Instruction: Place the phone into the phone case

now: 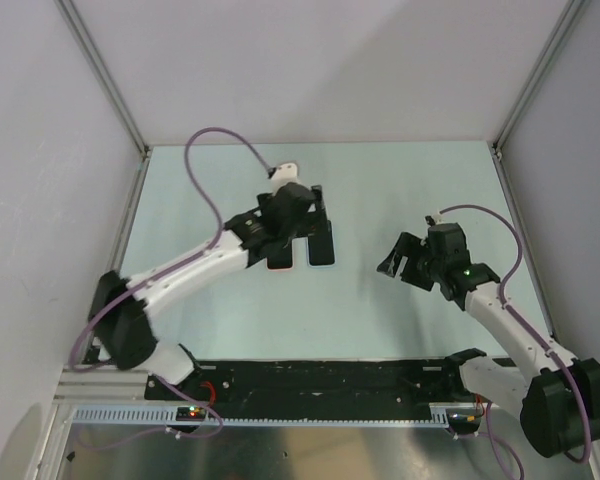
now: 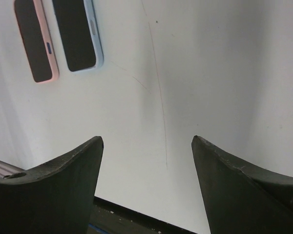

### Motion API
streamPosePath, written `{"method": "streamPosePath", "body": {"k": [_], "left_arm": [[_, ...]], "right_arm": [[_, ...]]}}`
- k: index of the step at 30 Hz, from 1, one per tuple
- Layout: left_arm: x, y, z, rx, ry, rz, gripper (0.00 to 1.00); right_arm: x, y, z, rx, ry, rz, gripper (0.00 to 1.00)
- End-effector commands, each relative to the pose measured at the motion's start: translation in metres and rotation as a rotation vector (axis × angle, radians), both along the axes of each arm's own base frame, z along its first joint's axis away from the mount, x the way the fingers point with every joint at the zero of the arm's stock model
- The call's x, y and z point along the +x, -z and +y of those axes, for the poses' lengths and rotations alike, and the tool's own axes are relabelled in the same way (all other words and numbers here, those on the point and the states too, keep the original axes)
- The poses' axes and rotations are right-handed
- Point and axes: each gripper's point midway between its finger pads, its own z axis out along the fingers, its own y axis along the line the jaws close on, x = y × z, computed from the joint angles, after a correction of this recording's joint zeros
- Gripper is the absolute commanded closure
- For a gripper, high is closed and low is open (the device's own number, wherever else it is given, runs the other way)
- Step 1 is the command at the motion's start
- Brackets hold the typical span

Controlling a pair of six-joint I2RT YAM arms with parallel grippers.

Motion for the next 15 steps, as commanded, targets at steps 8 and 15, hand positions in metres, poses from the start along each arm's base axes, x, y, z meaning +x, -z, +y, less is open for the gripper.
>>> {"method": "streamPosePath", "body": {"k": [8,15], "left_arm": [[-0.056,-0.027,0.071,-0.045,0.006,-0.096,0.0],[-0.064,-0.04,0.089,-0.069,-0.018,-0.145,0.0]], "right_arm": [[0.015,-0.059,0.012,0.064,0.012,-0.197,0.2],[0.015,-0.065,0.011,0.058,0.022,-0.228,0.18]]}}
